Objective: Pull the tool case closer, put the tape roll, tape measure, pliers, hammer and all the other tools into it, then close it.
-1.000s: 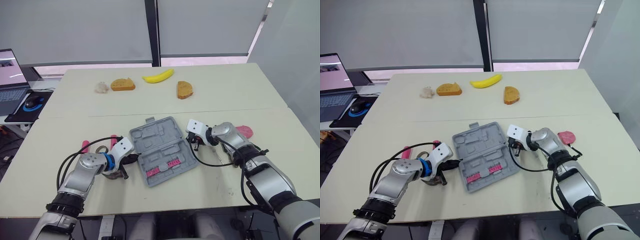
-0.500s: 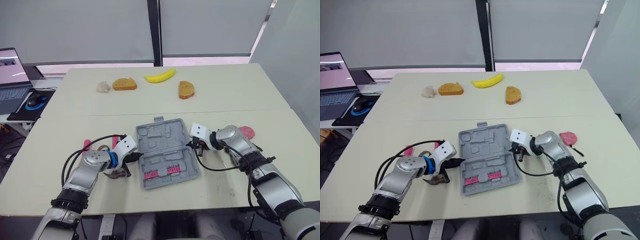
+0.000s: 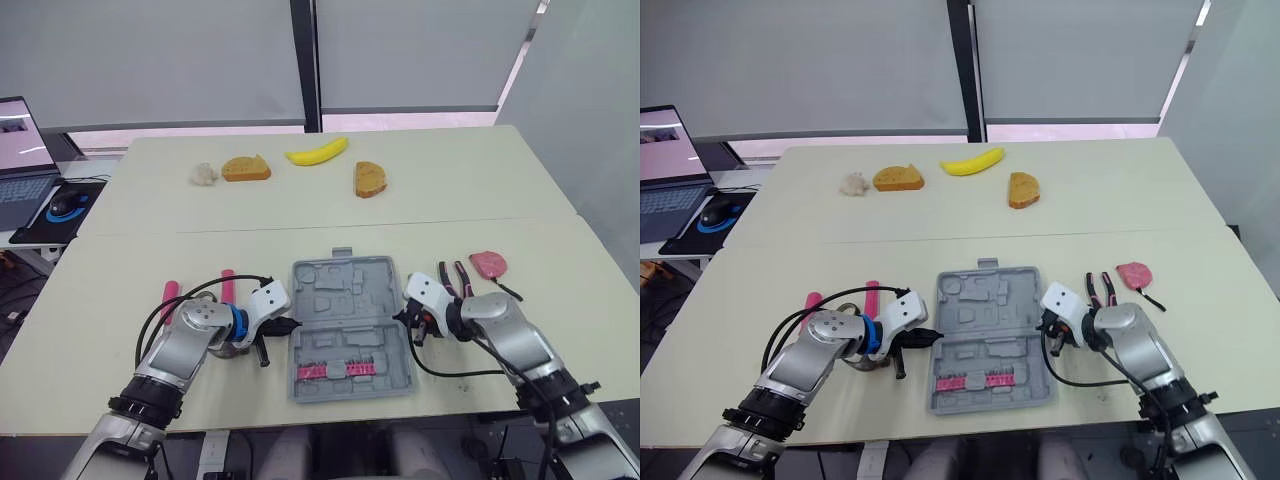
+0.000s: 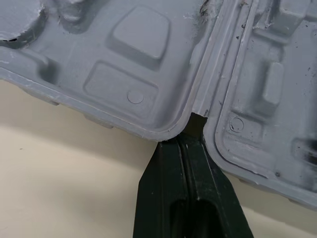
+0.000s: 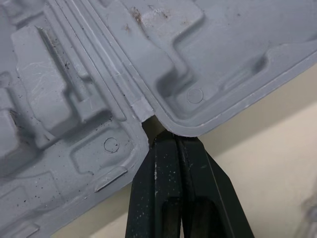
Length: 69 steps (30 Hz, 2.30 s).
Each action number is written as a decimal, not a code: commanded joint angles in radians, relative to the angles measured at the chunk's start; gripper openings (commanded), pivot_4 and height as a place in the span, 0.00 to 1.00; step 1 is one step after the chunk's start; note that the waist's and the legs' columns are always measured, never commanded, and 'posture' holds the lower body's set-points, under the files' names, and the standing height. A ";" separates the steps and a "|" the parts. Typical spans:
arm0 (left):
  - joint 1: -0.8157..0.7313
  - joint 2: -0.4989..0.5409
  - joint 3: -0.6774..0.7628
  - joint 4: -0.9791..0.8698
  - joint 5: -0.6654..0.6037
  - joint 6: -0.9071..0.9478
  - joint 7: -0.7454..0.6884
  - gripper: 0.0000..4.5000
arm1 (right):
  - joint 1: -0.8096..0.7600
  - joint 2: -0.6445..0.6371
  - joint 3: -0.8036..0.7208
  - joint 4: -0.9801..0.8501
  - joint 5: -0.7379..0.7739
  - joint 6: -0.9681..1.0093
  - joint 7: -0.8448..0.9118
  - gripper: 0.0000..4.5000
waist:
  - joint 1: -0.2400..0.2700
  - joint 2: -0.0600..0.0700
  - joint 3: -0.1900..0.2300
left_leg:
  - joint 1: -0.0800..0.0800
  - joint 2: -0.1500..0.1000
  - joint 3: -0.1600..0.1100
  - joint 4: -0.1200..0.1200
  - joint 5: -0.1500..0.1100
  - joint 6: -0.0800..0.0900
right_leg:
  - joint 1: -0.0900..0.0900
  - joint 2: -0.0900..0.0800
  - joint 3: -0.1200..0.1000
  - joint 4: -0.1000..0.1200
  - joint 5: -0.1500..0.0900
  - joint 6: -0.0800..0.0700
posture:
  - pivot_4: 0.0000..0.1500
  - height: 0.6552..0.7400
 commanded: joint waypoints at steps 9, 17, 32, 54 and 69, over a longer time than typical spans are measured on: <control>0.047 0.033 -0.031 -0.101 -0.021 0.023 -0.061 0.00 | 0.088 0.014 0.037 -0.180 0.069 0.097 -0.073 0.00 | 0.001 -0.001 0.000 | 0.000 0.000 -0.001 0.000 0.000 0.000 | 0.001 0.000 0.000 -0.001 0.000 0.000 | 1.00 1.00; 0.067 0.045 -0.024 -0.117 -0.023 0.036 -0.059 0.00 | 0.078 -0.001 0.049 -0.145 0.084 0.079 -0.085 0.00 | 0.001 -0.001 -0.001 | 0.001 0.000 -0.001 0.000 0.000 0.000 | 0.001 0.000 0.000 -0.001 0.000 0.000 | 1.00 1.00; 0.080 0.053 -0.032 -0.137 -0.028 0.046 -0.075 0.00 | 0.089 -0.033 0.066 -0.168 0.118 0.094 -0.088 0.00 | 0.001 -0.001 -0.001 | 0.001 0.000 -0.001 0.000 0.000 0.000 | 0.001 0.000 0.000 -0.001 0.000 0.000 | 1.00 1.00; 0.148 0.097 -0.048 -0.217 -0.046 0.089 -0.108 0.00 | 0.156 -0.073 0.102 -0.278 0.184 0.183 -0.105 0.00 | 0.002 -0.002 -0.002 | 0.001 0.000 -0.001 0.000 0.000 0.000 | 0.002 0.000 -0.001 -0.002 0.000 0.000 | 1.00 1.00; 0.170 0.111 -0.048 -0.242 -0.046 0.100 -0.106 0.00 | 0.171 -0.110 0.108 -0.293 0.225 0.194 -0.119 0.00 | 0.004 -0.003 -0.002 | 0.001 0.000 -0.001 -0.001 0.000 0.000 | 0.002 0.000 -0.001 -0.002 0.000 0.000 | 1.00 1.00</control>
